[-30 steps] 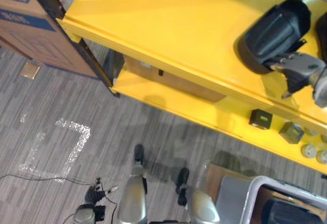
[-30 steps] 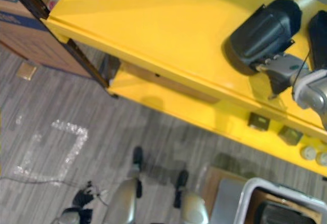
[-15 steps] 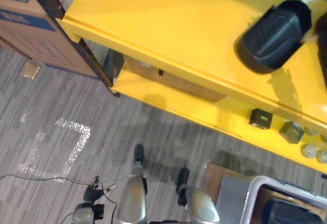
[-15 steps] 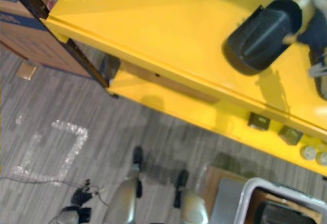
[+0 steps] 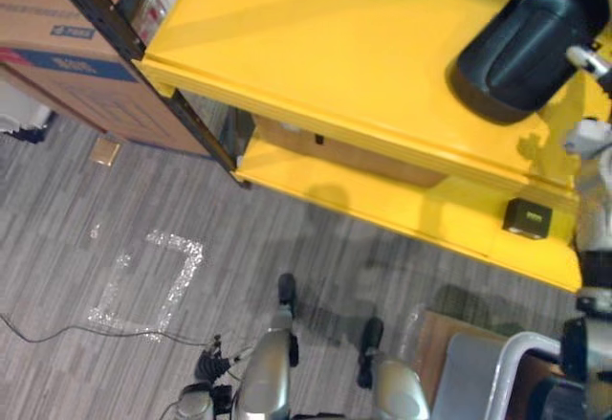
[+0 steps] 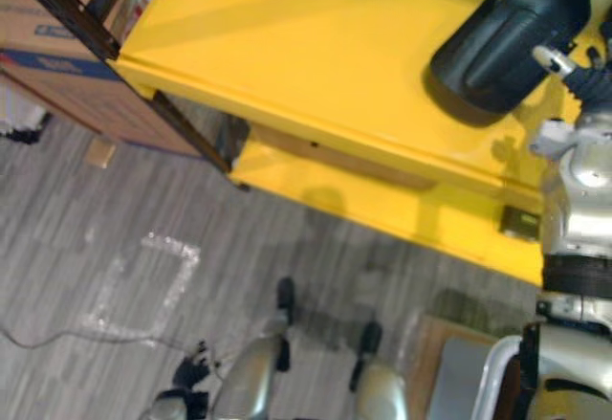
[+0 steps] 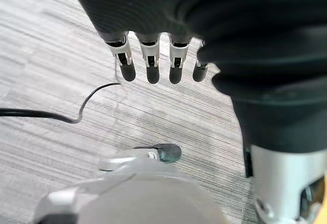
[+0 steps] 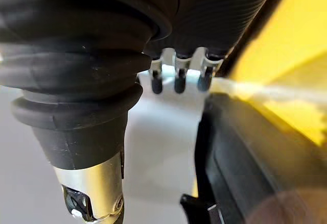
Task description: Walk over and take plastic housings, then place them on the shelf
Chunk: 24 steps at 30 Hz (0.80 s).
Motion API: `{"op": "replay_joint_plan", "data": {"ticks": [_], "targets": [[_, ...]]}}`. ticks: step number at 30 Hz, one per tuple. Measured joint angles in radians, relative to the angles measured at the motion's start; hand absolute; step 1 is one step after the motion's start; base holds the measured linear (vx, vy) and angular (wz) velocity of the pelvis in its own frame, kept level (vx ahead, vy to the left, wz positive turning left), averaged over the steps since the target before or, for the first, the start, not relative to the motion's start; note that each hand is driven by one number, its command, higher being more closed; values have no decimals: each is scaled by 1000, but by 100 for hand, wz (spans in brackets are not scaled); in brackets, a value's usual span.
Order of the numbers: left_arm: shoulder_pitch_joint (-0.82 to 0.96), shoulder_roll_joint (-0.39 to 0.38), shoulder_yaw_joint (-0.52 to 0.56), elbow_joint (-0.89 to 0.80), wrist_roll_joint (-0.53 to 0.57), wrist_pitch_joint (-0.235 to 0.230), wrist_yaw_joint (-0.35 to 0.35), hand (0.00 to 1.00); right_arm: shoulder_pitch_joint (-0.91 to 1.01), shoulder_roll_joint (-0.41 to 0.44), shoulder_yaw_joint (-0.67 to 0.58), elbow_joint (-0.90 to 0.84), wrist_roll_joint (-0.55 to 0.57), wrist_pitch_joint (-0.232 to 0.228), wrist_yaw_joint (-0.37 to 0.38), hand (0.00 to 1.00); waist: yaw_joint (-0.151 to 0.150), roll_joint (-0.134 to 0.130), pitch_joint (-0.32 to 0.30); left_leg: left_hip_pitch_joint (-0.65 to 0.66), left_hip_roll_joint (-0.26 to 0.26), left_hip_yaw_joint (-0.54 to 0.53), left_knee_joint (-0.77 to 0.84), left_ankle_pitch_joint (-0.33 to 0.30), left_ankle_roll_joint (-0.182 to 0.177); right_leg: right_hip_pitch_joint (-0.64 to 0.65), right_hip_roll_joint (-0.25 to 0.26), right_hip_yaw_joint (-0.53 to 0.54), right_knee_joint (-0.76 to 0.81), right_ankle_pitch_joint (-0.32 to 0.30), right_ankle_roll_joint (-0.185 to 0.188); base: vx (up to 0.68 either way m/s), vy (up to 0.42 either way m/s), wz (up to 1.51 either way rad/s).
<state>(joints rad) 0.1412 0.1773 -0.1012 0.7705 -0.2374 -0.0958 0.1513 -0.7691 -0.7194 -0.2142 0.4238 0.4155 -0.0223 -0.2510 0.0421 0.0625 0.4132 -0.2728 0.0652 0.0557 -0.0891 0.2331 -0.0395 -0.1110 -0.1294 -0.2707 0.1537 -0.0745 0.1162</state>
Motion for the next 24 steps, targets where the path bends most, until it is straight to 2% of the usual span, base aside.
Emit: {"op": "replay_joint_plan", "data": {"ticks": [6, 10, 15, 20, 24], "targets": [[-10, 0, 7, 22, -21, -1, 0, 0, -97, 4, 3, 32, -7, -12, -85, 0, 7, 18, 9, 2, -7, -14, 0, -3, -4, -1, -13, -5, 20, -9, 3, -6, -3, 5], [-15, -2, 9, 37, -33, -4, -1, 0, -124, 7, 6, 83, -40, -13, -207, 0, 22, 19, 10, 1, -10, -16, 0, -2, -3, -6, -18, -7, 31, -18, 4, 8, -6, 1], [-19, -25, 9, 37, -40, -7, -2, 0, -172, 7, 1, 109, -77, -58, -341, 0, 24, 33, 18, 0, -16, -18, 0, 1, 1, -12, -26, -9, 48, -29, 6, 31, -19, 2], [-21, -30, -1, 37, -40, -8, -2, 0, -198, 7, -1, 146, -76, -60, -405, 0, 25, 42, 23, 0, -16, -19, 0, 1, 1, -13, -26, -11, 50, -32, 5, 10, -14, 0], [-22, -30, -13, 37, -41, -10, -2, 0, -211, 7, -2, 187, -55, -60, -404, 0, 25, 49, 27, 0, -16, -19, 0, 1, 1, -13, -26, -11, 52, -33, 5, 0, 0, 0]]}}
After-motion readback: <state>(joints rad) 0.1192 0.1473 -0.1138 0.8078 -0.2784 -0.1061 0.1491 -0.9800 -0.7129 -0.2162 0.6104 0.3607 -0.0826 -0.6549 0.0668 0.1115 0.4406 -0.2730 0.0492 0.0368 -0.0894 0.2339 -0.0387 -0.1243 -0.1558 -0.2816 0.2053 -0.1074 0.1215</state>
